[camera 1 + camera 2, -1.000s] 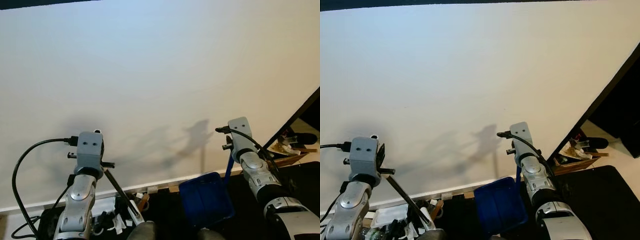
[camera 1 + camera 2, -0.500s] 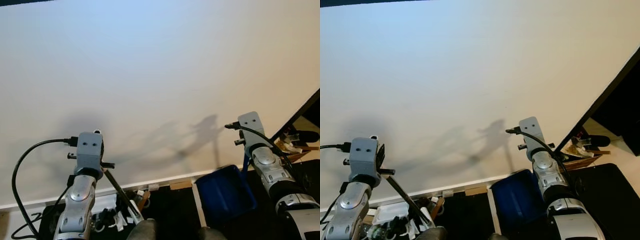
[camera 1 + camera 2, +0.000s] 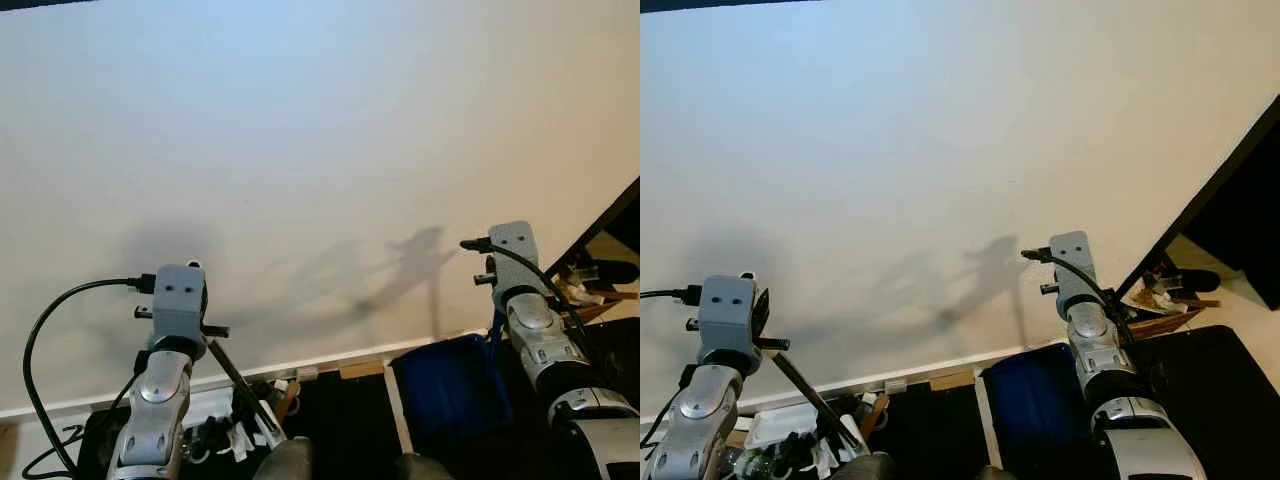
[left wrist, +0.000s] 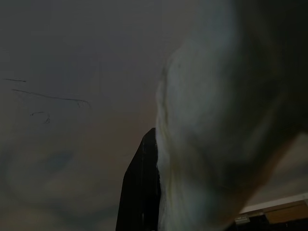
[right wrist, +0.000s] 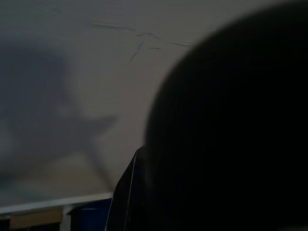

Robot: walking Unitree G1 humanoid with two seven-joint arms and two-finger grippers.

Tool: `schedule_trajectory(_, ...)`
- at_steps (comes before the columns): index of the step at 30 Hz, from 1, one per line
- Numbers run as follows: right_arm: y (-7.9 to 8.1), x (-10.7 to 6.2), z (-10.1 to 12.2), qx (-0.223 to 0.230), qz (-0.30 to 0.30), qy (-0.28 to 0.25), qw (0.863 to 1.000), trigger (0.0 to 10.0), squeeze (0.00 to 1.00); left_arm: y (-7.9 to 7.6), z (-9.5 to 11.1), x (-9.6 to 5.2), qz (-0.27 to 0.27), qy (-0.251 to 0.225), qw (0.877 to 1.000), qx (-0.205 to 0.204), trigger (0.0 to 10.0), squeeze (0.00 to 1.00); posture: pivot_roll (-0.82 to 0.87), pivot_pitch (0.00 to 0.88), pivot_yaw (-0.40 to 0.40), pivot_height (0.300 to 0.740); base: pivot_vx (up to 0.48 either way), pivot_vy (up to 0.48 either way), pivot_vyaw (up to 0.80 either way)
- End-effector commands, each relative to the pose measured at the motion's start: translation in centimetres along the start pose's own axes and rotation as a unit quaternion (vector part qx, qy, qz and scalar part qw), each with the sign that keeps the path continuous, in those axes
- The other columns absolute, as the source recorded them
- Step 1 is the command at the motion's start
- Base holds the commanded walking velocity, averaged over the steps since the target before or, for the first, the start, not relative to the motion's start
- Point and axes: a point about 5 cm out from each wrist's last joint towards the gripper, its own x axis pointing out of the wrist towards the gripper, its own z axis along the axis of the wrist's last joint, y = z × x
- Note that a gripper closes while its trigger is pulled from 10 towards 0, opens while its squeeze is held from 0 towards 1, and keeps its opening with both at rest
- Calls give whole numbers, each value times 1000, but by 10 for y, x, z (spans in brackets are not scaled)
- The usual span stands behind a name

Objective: Sweep floor

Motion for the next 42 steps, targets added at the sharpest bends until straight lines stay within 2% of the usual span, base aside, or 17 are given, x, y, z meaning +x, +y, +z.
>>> schedule_trajectory(1, 2, 1, 4, 22, -2, -12, 1000, 10000, 0, 1, 0, -2, 0, 1, 1000, -1, 10000, 0, 199, 56, 2, 740, 0, 0, 0)
schedule_trajectory(5, 4, 1, 10, 32, 11, -33, 999, 10000, 0, 1, 0, -2, 0, 1, 1000, -1, 10000, 0, 200, 55, 0, 740, 0, 0, 0)
schedule_trajectory(6, 8, 0, 15, 35, 28, -56, 997, 10000, 0, 1, 0, -2, -1, 1, 1000, -2, 10000, 0, 200, 55, 0, 740, 0, 0, 0)
schedule_trajectory(8, 11, -1, 17, 36, 38, -69, 996, 10000, 0, 1, 0, -2, -1, 1, 1000, -2, 10000, 0, 199, 55, -1, 740, 0, 0, 0)
schedule_trajectory(13, 20, -5, 24, 27, 74, -110, 991, 10000, 0, 1, 0, -2, -1, 2, 1000, -2, 10000, 0, 196, 55, -1, 740, 0, 0, 0)
schedule_trajectory(17, 31, -9, 19, 6, 92, -107, 990, 10000, 0, 0, 0, -2, -2, 2, 1000, -3, 10000, 0, 197, 56, 0, 740, 0, 0, 0)
schedule_trajectory(20, 32, -10, 15, -9, 89, -101, 991, 10000, 0, 0, 0, -2, -2, 2, 1000, -3, 10000, 0, 198, 58, 1, 740, 0, 0, 0)
schedule_trajectory(24, 29, -10, 16, -10, 85, -109, 990, 10000, 0, 0, 0, -3, -2, 2, 1000, -3, 10000, 0, 195, 60, 1, 740, 0, 0, 0)
schedule_trajectory(29, 12, -7, 25, -11, 65, -131, 989, 10000, 0, -1, -1, -3, -4, 3, 1000, -3, 10000, 0, 185, 63, 1, 740, 0, 0, 0)
schedule_trajectory(33, 6, -7, 28, -7, 56, -138, 989, 10000, 0, -2, -1, -2, -5, 3, 1000, -4, 10000, 0, 185, 63, 1, 740, 0, 0, 0)
schedule_trajectory(35, -3, -6, 29, -10, 39, -140, 989, 10000, 0, -3, -1, -2, -6, 3, 1000, -6, 10000, 0, 184, 64, -2, 740, 0, 0, 0)
schedule_trajectory(42, 2, -7, 21, -5, 46, -123, 991, 10000, 0, -4, -1, -2, -7, 4, 1000, -6, 10000, 0, 185, 66, 2, 740, 0, 0, 0)
